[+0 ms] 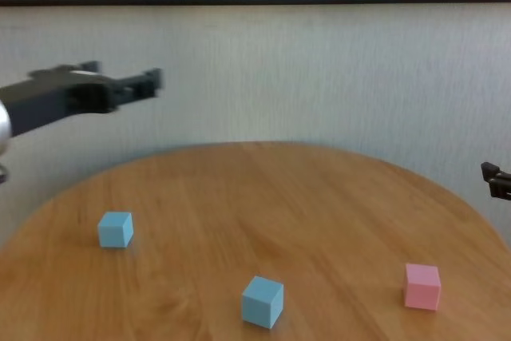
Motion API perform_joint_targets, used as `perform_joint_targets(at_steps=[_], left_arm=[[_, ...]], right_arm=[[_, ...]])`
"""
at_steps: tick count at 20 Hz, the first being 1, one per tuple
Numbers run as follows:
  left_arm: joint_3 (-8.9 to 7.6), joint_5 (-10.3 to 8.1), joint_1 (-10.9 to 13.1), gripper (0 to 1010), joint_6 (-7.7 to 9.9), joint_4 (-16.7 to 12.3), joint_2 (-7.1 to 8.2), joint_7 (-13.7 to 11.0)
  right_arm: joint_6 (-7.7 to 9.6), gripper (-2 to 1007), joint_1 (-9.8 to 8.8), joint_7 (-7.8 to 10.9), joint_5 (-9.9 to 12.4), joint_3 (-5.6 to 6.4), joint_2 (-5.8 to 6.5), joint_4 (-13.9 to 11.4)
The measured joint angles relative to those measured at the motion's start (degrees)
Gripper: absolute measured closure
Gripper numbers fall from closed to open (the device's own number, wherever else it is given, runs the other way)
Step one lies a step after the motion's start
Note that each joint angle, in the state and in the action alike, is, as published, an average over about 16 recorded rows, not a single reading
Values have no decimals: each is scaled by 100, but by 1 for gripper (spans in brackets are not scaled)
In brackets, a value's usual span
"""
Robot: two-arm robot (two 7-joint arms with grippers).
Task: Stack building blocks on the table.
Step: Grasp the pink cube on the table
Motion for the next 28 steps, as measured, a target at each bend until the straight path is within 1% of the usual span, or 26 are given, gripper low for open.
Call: perform_joint_targets(at_steps=[2,4,6,9,12,18,20,24,26,28], left_arm=[[-214,-10,187,11,-196,-86,-54,272],[-370,1,324,11,-343,-143,-100,466],[-467,19,408,11,-438,-169,-131,588],[-538,37,459,11,-499,-173,-162,682],[-544,44,460,11,-505,-167,-171,685],[-479,52,415,11,-445,-155,-149,640],[-463,53,405,11,-429,-152,-143,629],[-440,56,389,11,-406,-148,-134,614],[-431,57,383,11,-398,-147,-131,609],[-424,58,379,11,-391,-145,-129,604]], right_arm=[[0,0,0,0,0,0,0,0],[0,0,0,0,0,0,0,0],[0,0,0,0,0,0,0,0],[0,0,0,0,0,0,0,0],[0,0,0,0,0,0,0,0],[0,0,0,0,0,0,0,0],[11,0,0,32,6,0,1,-1],[116,0,15,201,64,-6,20,-20],[218,0,31,341,116,-12,38,-37],[344,0,53,521,183,-18,65,-58]])
